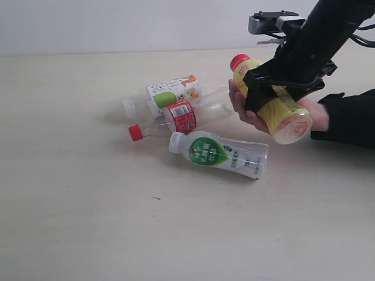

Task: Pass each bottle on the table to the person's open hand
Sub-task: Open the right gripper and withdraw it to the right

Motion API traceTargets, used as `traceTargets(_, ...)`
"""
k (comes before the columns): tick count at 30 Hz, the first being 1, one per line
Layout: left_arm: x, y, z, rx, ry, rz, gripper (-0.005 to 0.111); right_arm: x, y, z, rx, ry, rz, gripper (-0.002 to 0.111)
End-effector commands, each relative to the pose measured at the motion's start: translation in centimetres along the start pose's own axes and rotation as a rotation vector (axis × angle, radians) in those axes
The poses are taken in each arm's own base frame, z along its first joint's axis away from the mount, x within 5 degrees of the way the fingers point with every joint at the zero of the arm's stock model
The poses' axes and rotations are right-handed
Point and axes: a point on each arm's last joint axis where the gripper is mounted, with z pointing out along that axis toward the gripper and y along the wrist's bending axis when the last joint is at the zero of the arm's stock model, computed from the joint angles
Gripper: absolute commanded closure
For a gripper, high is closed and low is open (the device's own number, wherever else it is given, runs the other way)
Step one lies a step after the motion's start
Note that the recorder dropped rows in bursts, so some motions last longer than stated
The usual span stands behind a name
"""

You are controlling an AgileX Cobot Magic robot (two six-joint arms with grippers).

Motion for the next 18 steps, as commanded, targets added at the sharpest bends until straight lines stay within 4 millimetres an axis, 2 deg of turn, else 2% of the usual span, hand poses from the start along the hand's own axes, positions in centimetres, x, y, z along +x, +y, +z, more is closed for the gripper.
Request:
traceTargets(1,0.0,0.0,0.0,-0.002,-0.006,-0.001,0.106,-0.6,0.2,-0.9,0.014,-0.056,-0.02,0.033)
traceTargets(7,0.0,0.0,0.0,-0.002,-0.006,-0.001,0.106,-1.5,1.4,-6.1,0.028,-0.19,-0.062,0.033)
traceTargets(10,0.0,0.0,0.0,-0.002,-0.006,-0.001,0.106,-1.5,2.0,-8.6,0.037,-0.289,-0.073,0.037)
traceTargets(12,0.0,0.0,0.0,-0.002,-0.006,-0.001,0.106,-1.3,2.5,-10.2,0.036,-0.368,-0.079,0.05)
traceTargets(15,0.0,0.0,0.0,-0.002,-0.006,-0.001,0.106,-0.6,3.7,-12.0,-0.02,-0.499,-0.114,0.082)
traceTargets(18,0.0,0.0,0.0,-0.002,-0.006,-0.001,0.106,0.1,5.4,-13.2,-0.146,-0.601,-0.197,0.108)
